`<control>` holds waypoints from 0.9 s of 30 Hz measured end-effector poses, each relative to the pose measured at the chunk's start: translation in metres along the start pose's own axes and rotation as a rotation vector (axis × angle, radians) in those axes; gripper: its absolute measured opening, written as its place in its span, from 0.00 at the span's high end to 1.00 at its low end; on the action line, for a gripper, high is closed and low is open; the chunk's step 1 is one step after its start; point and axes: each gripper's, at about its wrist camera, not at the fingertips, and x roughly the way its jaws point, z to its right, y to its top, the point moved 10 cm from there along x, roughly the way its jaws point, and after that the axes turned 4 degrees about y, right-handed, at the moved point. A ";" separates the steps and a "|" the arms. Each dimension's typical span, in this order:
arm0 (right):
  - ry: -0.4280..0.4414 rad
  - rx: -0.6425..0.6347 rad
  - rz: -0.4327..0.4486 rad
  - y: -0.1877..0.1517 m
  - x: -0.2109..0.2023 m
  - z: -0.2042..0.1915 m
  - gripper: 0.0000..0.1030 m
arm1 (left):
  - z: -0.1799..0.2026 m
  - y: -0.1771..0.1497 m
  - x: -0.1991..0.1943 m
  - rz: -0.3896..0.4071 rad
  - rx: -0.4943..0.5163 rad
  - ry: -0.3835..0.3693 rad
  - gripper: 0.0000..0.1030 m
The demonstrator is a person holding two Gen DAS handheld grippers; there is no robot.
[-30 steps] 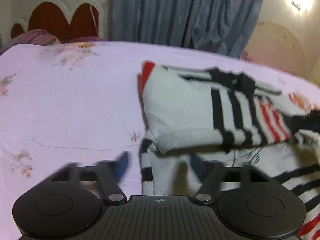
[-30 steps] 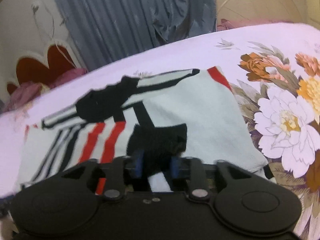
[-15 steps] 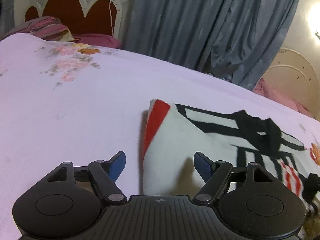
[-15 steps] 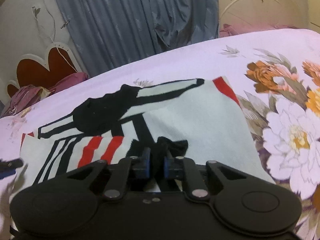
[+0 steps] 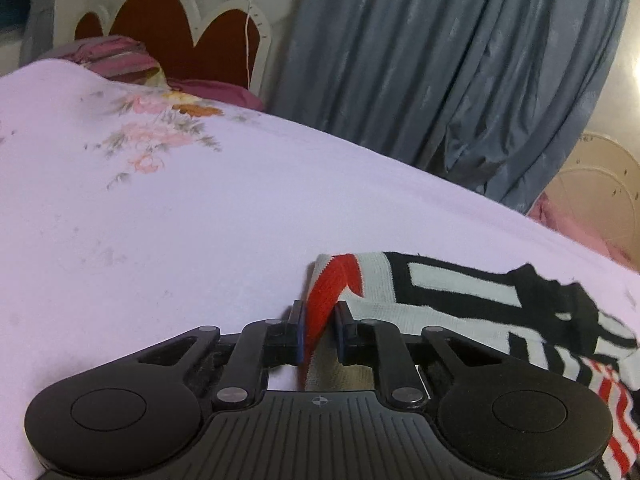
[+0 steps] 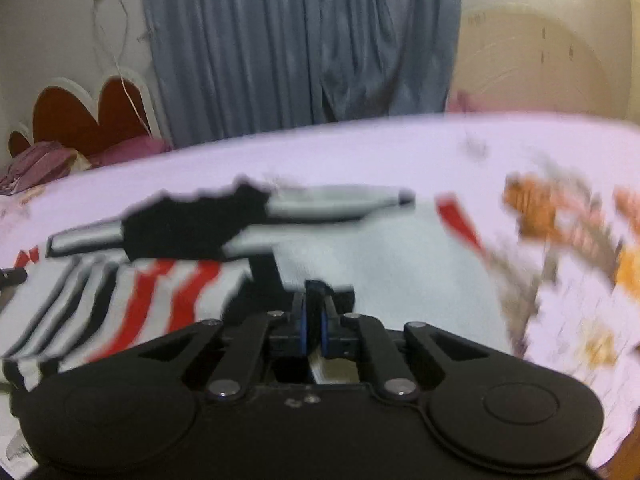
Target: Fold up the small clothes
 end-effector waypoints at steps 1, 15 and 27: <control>-0.001 -0.004 0.002 0.002 -0.002 -0.001 0.93 | 0.002 0.001 -0.001 0.002 0.018 0.006 0.83; 0.118 0.008 0.011 0.014 -0.026 -0.039 0.83 | 0.044 -0.032 -0.088 0.031 0.161 -0.096 0.44; 0.045 -0.002 -0.089 -0.008 -0.022 -0.021 0.80 | 0.050 -0.071 -0.107 -0.024 0.253 -0.073 0.44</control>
